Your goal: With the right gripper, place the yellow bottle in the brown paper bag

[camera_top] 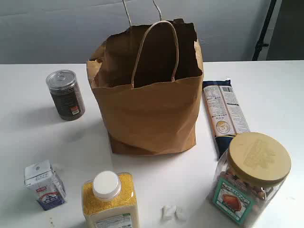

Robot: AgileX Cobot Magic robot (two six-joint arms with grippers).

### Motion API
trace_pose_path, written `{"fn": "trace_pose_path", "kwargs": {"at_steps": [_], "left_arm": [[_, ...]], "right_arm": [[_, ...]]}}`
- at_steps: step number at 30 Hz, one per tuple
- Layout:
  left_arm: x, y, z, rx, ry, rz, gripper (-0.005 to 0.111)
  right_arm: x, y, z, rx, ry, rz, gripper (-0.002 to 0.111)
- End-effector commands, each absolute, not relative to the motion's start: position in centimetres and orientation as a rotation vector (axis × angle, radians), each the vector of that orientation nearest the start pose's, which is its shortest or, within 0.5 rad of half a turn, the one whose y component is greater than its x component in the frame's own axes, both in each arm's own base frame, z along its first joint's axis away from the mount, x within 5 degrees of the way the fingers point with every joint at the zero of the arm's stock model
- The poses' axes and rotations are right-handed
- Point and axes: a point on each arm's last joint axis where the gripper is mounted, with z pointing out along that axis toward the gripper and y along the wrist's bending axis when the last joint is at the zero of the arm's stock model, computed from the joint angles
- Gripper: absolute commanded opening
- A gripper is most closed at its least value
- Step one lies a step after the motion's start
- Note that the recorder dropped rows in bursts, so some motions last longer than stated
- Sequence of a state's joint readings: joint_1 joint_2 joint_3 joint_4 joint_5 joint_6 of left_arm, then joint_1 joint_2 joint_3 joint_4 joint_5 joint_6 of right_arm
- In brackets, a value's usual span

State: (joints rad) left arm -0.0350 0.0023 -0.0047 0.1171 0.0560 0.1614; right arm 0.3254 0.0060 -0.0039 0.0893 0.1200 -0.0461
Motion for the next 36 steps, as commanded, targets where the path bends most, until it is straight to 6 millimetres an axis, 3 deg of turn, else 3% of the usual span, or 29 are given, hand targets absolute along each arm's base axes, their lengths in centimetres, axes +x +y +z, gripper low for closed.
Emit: {"fn": "trace_pose_path", "kwargs": {"at_steps": [1,6,13,20,25,30,36], "left_arm": [[5.6,-0.2,20.9,0.231,1.519,0.187,0.000],[5.6,-0.2,20.9,0.231,1.519,0.187,0.000],[5.6,-0.2,20.9,0.231,1.519,0.187,0.000],[5.6,-0.2,20.9,0.231,1.519,0.187,0.000],[5.6,-0.2,20.9,0.231,1.519,0.187,0.000],[5.6,-0.2,20.9,0.231,1.519,0.187,0.000],[5.6,-0.2,20.9,0.231,1.519,0.187,0.000]], "right_arm": [[5.3,1.9,20.5,-0.091,1.585,0.448,0.000],[5.3,1.9,24.0,-0.010,1.591,0.528,0.000],[7.6,2.7,28.4,-0.008,1.756,0.495,0.000],[8.9,5.2,32.9,-0.264,1.844,0.535,0.000],[9.4,8.3,34.3,-0.474,1.886,0.627,0.000],[9.9,13.3,34.4,-0.728,1.923,0.699,0.000],[10.0,19.2,33.8,-0.870,1.994,0.778,0.000]]}}
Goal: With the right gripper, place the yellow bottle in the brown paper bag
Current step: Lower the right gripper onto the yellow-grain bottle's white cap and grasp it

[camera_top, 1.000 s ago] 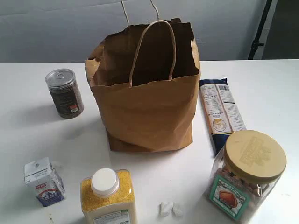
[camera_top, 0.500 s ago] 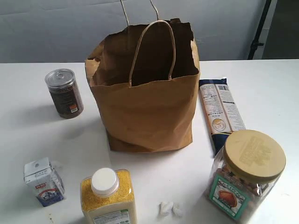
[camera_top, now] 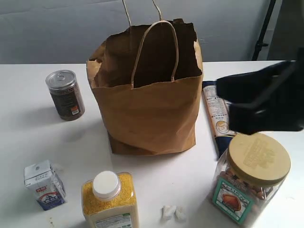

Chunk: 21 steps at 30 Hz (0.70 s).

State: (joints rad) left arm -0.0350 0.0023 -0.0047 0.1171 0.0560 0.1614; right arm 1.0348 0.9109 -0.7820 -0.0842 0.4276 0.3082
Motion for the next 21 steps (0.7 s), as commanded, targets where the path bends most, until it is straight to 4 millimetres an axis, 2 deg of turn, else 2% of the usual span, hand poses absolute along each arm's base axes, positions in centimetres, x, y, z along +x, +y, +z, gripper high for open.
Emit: {"fn": "trace_pose_path", "kwargs": {"at_steps": [1,6,7,8,11,12,13,14,16,18,21], "left_arm": [[5.6,-0.2,20.9,0.231,1.519,0.187,0.000],[5.6,-0.2,20.9,0.231,1.519,0.187,0.000],[5.6,-0.2,20.9,0.231,1.519,0.187,0.000],[5.6,-0.2,20.9,0.231,1.519,0.187,0.000],[5.6,-0.2,20.9,0.231,1.519,0.187,0.000],[5.6,-0.2,20.9,0.231,1.519,0.187,0.000],[5.6,-0.2,20.9,0.231,1.519,0.187,0.000],[5.6,-0.2,20.9,0.231,1.519,0.187,0.000],[5.6,-0.2,20.9,0.231,1.519,0.187,0.000],[5.6,-0.2,20.9,0.231,1.519,0.187,0.000],[5.6,-0.2,20.9,0.231,1.519,0.187,0.000]], "right_arm": [[10.0,20.0,33.5,-0.891,2.021,0.776,0.000],[9.9,24.1,32.1,-0.987,2.139,0.760,0.000],[9.5,25.8,31.5,-1.048,2.194,0.733,0.000],[9.3,26.4,31.5,-1.087,2.203,0.718,0.001],[8.2,28.6,30.2,-1.307,2.246,0.606,0.017],[7.9,29.3,29.5,-1.386,2.269,0.557,0.029],[7.6,29.7,29.2,-1.443,2.261,0.540,0.035],[7.2,30.6,28.6,-1.569,2.226,0.485,0.051],[6.7,31.6,27.9,-1.703,2.177,0.445,0.068],[5.9,32.7,27.7,-1.853,2.088,0.442,0.074],[5.6,33.8,26.9,-2.057,1.919,0.390,0.074]]}}
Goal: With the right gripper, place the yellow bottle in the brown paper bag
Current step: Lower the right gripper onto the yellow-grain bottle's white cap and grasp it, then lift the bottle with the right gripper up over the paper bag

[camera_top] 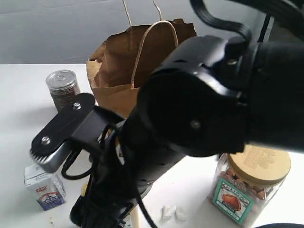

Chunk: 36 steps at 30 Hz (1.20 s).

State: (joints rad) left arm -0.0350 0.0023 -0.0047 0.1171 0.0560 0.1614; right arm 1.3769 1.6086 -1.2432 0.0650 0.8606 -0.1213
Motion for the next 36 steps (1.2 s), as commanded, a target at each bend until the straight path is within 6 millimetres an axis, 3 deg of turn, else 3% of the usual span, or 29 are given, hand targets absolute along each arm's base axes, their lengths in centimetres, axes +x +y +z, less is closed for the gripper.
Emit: {"fn": "trace_pose_path", "kwargs": {"at_steps": [1,5,12,14,15,17,18,24,30,36], "left_arm": [[5.6,-0.2,20.9,0.231,1.519,0.187,0.000],[5.6,-0.2,20.9,0.231,1.519,0.187,0.000],[5.6,-0.2,20.9,0.231,1.519,0.187,0.000],[5.6,-0.2,20.9,0.231,1.519,0.187,0.000],[5.6,-0.2,20.9,0.231,1.519,0.187,0.000],[5.6,-0.2,20.9,0.231,1.519,0.187,0.000],[5.6,-0.2,20.9,0.231,1.519,0.187,0.000],[5.6,-0.2,20.9,0.231,1.519,0.187,0.000],[5.6,-0.2,20.9,0.231,1.519,0.187,0.000],[5.6,-0.2,20.9,0.231,1.519,0.187,0.000]], "right_arm": [[5.8,34.0,26.4,-2.107,1.872,0.350,0.074],[6.7,34.9,24.3,-2.172,1.800,0.210,0.074],[7.2,36.3,21.1,-2.240,1.744,0.145,0.072],[7.4,36.3,20.6,-2.234,1.780,0.129,0.054],[7.4,36.3,20.6,-2.203,1.829,0.128,0.032],[7.4,36.2,20.7,-2.179,1.862,0.134,0.000],[7.3,36.2,20.8,-2.166,1.867,0.145,0.000],[6.4,35.9,23.1,-1.960,1.852,0.348,0.000],[5.4,35.4,29.9,-1.637,1.592,0.666,0.000],[5.6,35.0,34.7,-1.495,1.395,0.742,0.000]]}}
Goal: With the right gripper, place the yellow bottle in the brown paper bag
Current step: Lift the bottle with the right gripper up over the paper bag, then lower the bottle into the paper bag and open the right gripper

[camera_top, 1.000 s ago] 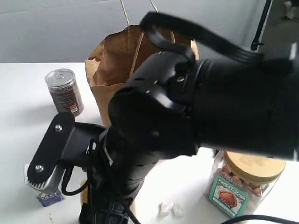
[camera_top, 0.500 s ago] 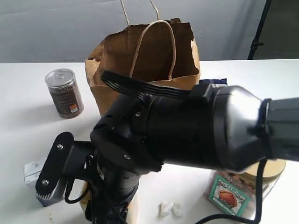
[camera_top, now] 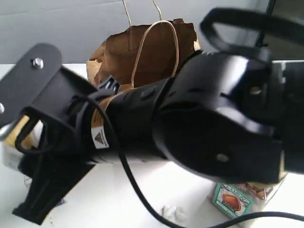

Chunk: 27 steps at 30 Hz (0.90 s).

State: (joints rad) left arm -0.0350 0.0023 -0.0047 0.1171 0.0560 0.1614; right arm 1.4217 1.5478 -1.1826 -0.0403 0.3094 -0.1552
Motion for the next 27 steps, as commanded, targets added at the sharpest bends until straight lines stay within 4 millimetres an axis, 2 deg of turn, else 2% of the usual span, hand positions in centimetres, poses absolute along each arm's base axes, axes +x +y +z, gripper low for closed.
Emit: {"fn": "trace_pose_path", "kwargs": {"at_steps": [1,5,13,18,21,27], "left_arm": [[5.6,-0.2,20.9,0.231,1.519,0.187,0.000],[5.6,-0.2,20.9,0.231,1.519,0.187,0.000],[5.6,-0.2,20.9,0.231,1.519,0.187,0.000],[5.6,-0.2,20.9,0.231,1.519,0.187,0.000],[5.6,-0.2,20.9,0.231,1.519,0.187,0.000],[5.6,-0.2,20.9,0.231,1.519,0.187,0.000]], "right_arm": [[6.0,35.0,35.4,-1.479,1.374,0.733,0.000],[8.0,34.9,38.2,-1.376,1.344,0.707,0.000],[12.7,33.6,42.4,-1.190,1.325,0.601,0.000],[15.0,32.4,44.1,-1.115,1.320,0.509,0.000],[16.6,31.5,44.5,-1.077,1.347,0.448,0.000],[19.2,29.8,43.3,-1.060,1.499,0.296,0.000]]}}
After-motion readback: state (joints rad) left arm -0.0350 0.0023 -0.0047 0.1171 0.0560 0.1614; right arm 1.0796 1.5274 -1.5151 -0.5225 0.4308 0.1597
